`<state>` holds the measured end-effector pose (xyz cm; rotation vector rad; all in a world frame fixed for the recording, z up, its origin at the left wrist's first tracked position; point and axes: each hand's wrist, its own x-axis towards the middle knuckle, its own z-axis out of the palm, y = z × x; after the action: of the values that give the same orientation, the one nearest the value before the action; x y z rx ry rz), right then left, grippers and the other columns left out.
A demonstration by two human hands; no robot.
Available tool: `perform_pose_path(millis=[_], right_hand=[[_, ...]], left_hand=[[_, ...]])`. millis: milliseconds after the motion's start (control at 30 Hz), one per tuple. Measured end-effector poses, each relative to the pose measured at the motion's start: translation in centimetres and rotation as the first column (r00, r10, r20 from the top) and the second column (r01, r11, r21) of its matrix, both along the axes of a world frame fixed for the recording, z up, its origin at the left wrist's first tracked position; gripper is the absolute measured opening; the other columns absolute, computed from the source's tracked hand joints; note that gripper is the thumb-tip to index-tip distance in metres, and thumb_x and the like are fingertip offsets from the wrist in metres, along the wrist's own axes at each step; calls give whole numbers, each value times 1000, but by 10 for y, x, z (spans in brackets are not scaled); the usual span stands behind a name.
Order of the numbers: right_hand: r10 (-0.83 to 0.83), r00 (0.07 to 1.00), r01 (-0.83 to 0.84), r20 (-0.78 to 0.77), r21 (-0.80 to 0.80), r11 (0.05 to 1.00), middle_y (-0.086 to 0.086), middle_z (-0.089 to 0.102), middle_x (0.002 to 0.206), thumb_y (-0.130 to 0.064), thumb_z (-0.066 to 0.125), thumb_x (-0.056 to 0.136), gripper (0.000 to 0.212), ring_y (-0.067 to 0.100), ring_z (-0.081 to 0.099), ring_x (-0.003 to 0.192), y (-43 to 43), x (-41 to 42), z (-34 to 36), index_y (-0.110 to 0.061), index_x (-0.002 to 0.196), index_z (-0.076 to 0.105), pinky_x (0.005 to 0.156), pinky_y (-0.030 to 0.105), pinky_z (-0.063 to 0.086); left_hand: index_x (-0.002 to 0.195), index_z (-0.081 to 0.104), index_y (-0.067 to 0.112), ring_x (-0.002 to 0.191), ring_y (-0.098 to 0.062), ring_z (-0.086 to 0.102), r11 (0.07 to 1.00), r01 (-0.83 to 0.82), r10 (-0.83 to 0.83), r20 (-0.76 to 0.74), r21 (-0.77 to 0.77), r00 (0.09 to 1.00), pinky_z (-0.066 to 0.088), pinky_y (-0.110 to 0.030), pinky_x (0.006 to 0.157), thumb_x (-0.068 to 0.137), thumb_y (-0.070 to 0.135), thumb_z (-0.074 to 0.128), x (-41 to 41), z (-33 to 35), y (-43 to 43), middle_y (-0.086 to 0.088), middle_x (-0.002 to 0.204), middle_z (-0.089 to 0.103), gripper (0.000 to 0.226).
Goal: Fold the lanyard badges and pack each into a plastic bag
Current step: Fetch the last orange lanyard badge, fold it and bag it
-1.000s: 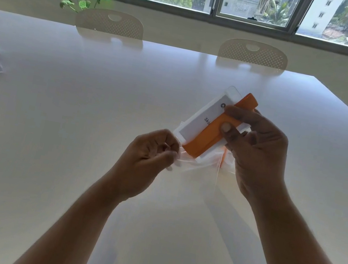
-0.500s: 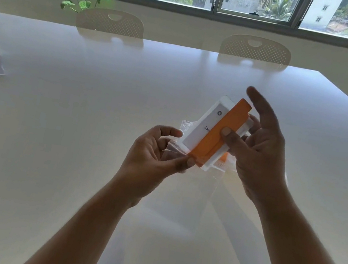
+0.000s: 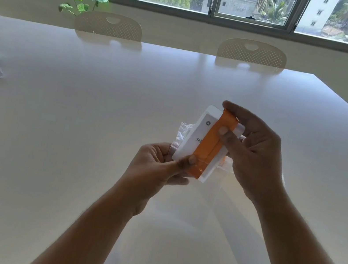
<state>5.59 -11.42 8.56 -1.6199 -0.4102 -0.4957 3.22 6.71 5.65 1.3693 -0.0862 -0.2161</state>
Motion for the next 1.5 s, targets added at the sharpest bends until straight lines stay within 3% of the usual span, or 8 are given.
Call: perform_pose_path(millis=[167, 300, 467, 633, 867, 1067, 1200, 1500], right_hand=[[-21, 1000, 22, 8, -50, 998, -38, 67, 101, -15, 64, 93, 28, -6, 67, 94, 7, -2, -4, -39, 108, 65, 65, 13, 54], [-37, 999, 36, -10, -55, 998, -25, 73, 101, -19, 67, 91, 24, -1, 70, 86, 7, -3, -8, -39, 104, 71, 66, 14, 53], [-11, 997, 2, -80, -108, 994, -13, 77, 92, -27, 67, 86, 15, 13, 73, 83, 12, -3, -15, -36, 92, 78, 74, 31, 59], [19, 998, -28, -64, -148, 989, -14, 70, 87, -20, 73, 84, 11, 7, 69, 78, 14, -5, -19, -29, 85, 78, 69, 18, 52], [-43, 993, 29, -110, -125, 992, -11, 73, 77, -28, 77, 82, 8, 13, 70, 70, 15, -8, -25, -31, 79, 71, 64, 24, 57], [30, 992, -53, -125, -186, 981, -14, 71, 95, -31, 78, 79, 15, 17, 72, 83, 11, -14, -26, -34, 94, 74, 66, 31, 62], [62, 974, -57, -217, 29, 998, 0, 74, 97, -28, 79, 77, 27, 28, 72, 78, 8, -15, -30, -29, 103, 73, 67, 36, 61], [262, 865, -75, -427, 406, 911, 9, 72, 79, -32, 75, 72, 19, 19, 70, 74, 3, -19, -39, -15, 78, 72, 67, 32, 58]], left_hand=[[88, 72, 6, 96, -31, 74, 997, 23, -24, -11, -80, 1000, 61, -35, 77, 64, 29, 81, 1, -1, 2, -15, 99, 77, 35], [86, 70, 3, 96, -34, 72, 996, 21, -21, -4, -84, 1000, 60, -45, 86, 60, 33, 83, 2, -3, 3, -16, 97, 75, 41], [100, 71, -4, 91, -27, 73, 998, -27, 27, -8, -52, 1000, 60, -40, 86, 59, 37, 82, 1, -3, 0, -16, 99, 76, 60], [91, 75, 9, 83, -22, 73, 992, -58, 60, 15, -115, 998, 60, -33, 76, 65, 32, 80, 1, -4, -1, -11, 89, 76, 35], [83, 74, 16, 79, -22, 71, 973, -172, 177, 24, -154, 984, 58, -35, 74, 71, 29, 76, 3, -6, 2, -5, 81, 74, 18], [78, 76, 18, 75, -19, 71, 954, -206, 219, 38, -219, 975, 59, -31, 68, 73, 25, 75, 5, -7, 1, -4, 77, 73, 8], [81, 78, 21, 78, -18, 74, 948, -178, 195, 39, -265, 980, 59, -29, 68, 75, 27, 73, 4, -7, 0, -3, 82, 76, 9], [76, 70, 18, 79, -21, 73, 949, -157, 161, -6, -272, 987, 60, -34, 70, 74, 24, 73, 3, -12, -9, -5, 80, 74, 7]])
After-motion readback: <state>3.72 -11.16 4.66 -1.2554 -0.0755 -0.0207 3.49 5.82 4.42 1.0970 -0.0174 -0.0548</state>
